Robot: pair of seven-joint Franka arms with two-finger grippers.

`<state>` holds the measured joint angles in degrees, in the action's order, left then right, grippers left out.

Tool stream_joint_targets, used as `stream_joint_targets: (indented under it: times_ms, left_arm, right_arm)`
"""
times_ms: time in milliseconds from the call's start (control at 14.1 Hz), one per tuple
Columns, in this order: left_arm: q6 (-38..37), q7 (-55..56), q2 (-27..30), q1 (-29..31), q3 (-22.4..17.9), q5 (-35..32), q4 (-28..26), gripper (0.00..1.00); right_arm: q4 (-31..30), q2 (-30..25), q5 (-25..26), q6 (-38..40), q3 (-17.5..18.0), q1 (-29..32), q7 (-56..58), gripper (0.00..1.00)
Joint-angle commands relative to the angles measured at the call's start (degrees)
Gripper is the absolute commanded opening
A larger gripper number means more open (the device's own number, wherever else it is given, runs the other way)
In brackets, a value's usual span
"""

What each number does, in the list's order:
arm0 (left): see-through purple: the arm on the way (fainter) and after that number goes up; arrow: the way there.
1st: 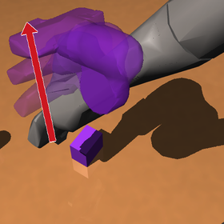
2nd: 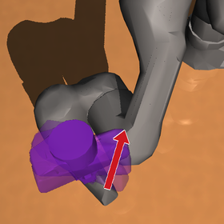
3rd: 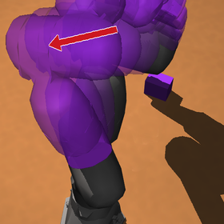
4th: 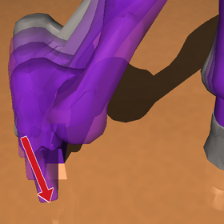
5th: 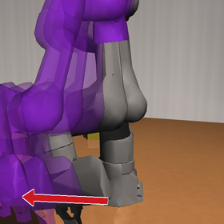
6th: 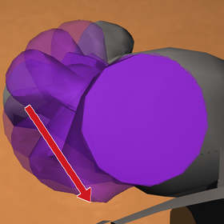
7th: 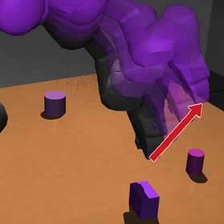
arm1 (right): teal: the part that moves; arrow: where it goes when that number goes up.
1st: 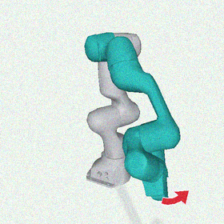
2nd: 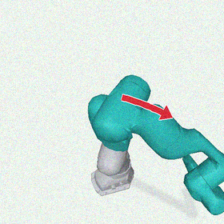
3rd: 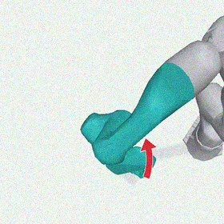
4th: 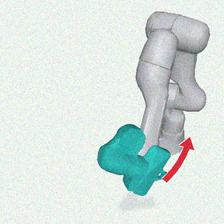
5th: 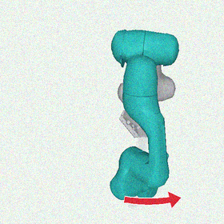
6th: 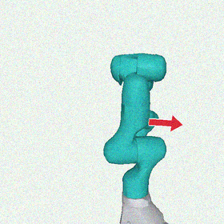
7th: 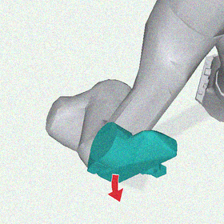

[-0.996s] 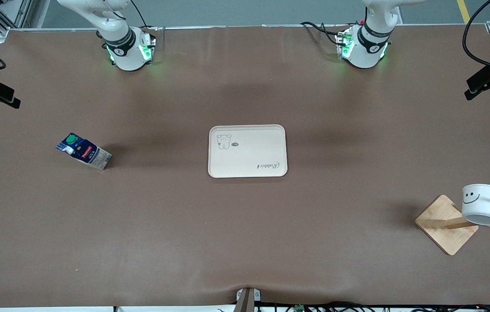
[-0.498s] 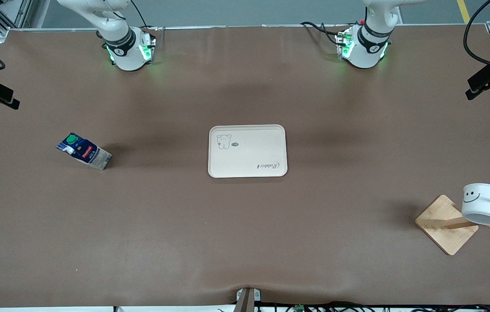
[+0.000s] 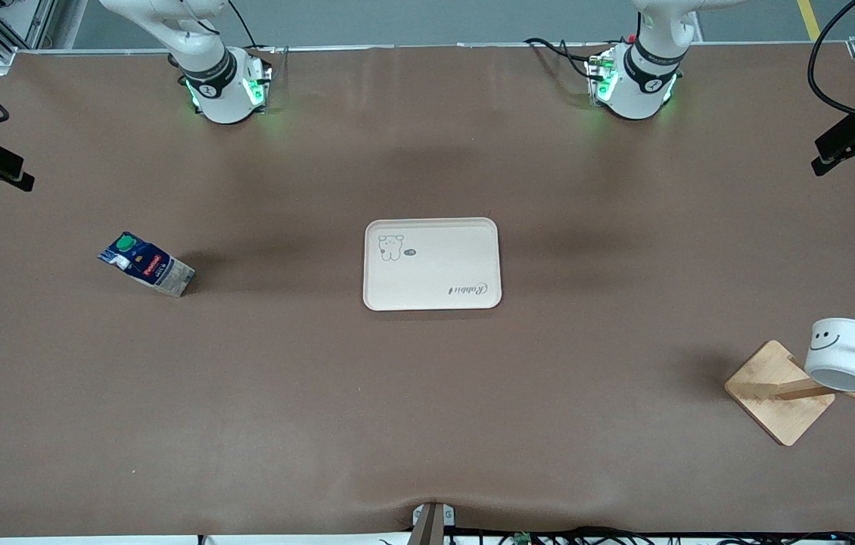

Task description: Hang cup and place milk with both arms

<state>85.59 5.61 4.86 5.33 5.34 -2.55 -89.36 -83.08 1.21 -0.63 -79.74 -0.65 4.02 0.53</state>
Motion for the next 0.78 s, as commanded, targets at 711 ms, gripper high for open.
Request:
stream_joint_targets:
  times_ms: [711]
  left_arm:
    - [0.02, 0.63, -1.35, -0.68, 0.46, 1.32, 0.86, 1.00]
  right_arm:
    - [0.03, -0.24, 0.19, -0.15, 0.21, 0.28, -0.88, 1.00]
